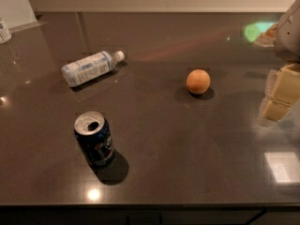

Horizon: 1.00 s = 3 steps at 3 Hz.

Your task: Move orange near pepsi can

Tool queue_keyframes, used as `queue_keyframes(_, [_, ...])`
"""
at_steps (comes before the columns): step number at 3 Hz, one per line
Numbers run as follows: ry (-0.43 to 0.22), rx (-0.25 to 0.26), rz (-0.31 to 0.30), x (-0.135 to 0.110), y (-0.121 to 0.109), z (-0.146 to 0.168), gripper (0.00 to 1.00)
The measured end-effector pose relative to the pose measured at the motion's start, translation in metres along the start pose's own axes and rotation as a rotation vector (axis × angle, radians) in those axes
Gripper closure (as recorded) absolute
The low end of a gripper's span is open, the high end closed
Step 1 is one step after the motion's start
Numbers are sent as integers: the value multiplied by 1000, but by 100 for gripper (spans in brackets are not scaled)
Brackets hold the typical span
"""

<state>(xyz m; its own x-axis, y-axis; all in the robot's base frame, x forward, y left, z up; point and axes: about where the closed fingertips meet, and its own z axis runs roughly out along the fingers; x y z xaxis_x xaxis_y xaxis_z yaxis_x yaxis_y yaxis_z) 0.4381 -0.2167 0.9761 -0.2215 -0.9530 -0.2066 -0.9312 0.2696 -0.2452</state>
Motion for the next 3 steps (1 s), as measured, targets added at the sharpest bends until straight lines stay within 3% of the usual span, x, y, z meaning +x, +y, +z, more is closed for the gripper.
queue_keyframes(1, [0,0,0,0,0,0,0])
queue_keyframes(3, [-43,12,-13,-19,-32,31,0])
